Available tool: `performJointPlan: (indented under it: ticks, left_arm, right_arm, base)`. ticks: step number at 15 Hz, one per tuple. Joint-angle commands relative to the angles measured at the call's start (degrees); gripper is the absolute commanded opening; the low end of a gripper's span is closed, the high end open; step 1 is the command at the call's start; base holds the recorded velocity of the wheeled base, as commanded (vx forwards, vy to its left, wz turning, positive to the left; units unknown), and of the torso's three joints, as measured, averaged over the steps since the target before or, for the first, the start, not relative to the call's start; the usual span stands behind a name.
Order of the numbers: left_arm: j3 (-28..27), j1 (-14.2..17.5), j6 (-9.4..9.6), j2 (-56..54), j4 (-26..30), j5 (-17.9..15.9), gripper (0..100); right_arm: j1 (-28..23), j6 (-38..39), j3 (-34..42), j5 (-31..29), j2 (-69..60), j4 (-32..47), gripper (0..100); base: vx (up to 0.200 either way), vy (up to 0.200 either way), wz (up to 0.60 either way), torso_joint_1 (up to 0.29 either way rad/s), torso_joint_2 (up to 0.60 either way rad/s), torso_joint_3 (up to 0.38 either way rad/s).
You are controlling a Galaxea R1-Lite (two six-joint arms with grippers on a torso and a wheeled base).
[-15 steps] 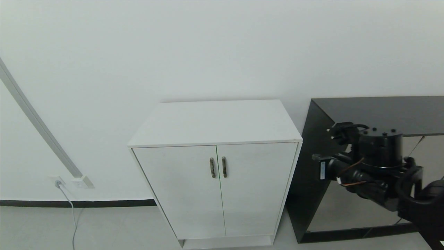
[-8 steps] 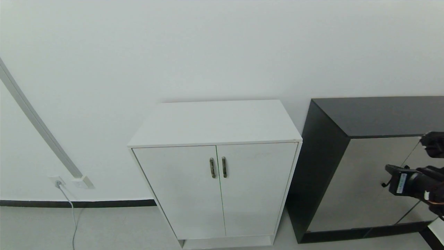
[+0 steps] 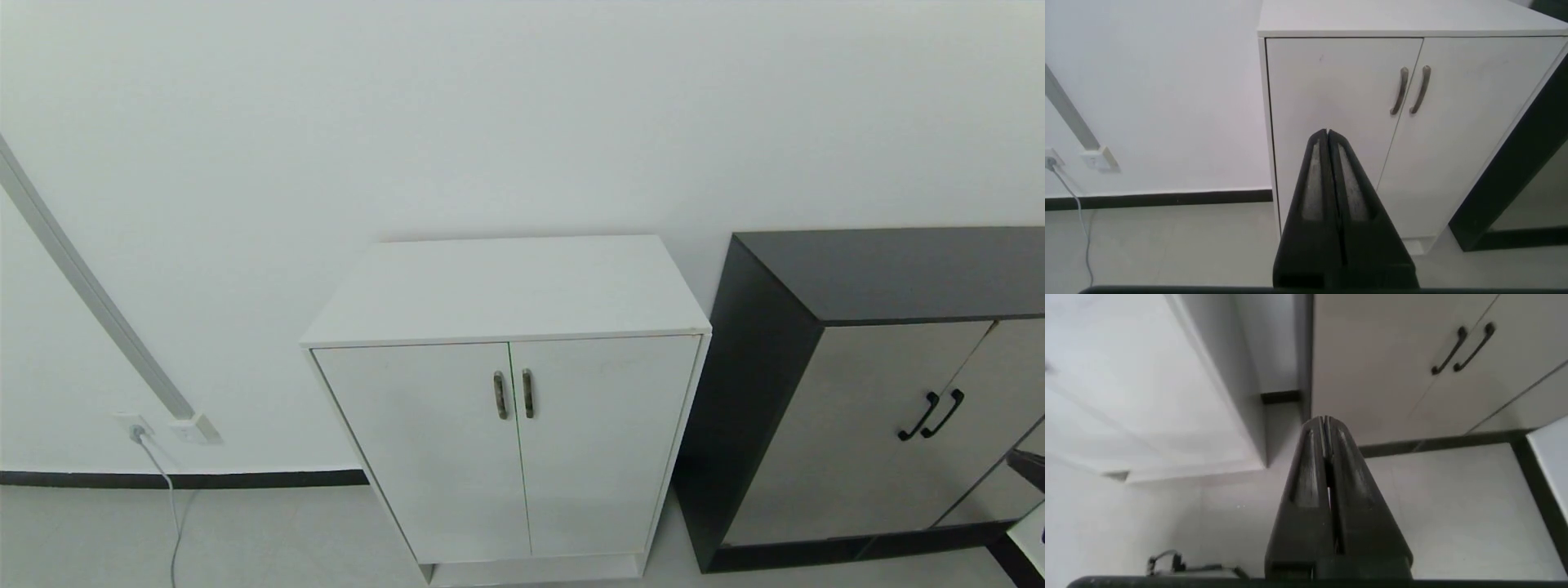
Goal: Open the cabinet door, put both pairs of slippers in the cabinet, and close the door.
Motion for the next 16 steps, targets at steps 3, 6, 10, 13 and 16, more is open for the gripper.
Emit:
performJointPlan:
  ticks: [3,6,10,13,16]
  left_arm:
    - [0.01,0.01,0.05,0.07,-0.01,0.04,0]
    - [0.01,0.01,-0.04,0.07,-0.01,0.04,0]
    - [0.01,0.01,-0.04,0.07,-0.01,0.04,0]
    - [0.01,0.01,-0.04,0.07,-0.01,0.04,0]
    - [0.01,0.01,-0.04,0.07,-0.01,0.04,0]
  right_arm:
    - [-0.07,-0.3,2.65,3.39,-15.05,9.42,0]
    - [0.02,-0.56,7.13,5.33,-19.18,11.0,0]
    - [0.9,-0.56,12.14,5.94,-21.2,11.0,0]
    - [1.69,-0.56,15.04,6.38,-21.99,11.09,0]
    - [2.31,-0.56,15.92,6.73,-21.99,13.11,0]
  base:
    - [0.0,0.0,0.0,0.0,0.0,0.0]
    - [0.0,0.0,0.0,0.0,0.0,0.0]
    - [0.0,0.0,0.0,0.0,0.0,0.0]
    - [0.0,0.0,0.0,0.0,0.0,0.0]
    - [0.0,0.0,0.0,0.0,0.0,0.0]
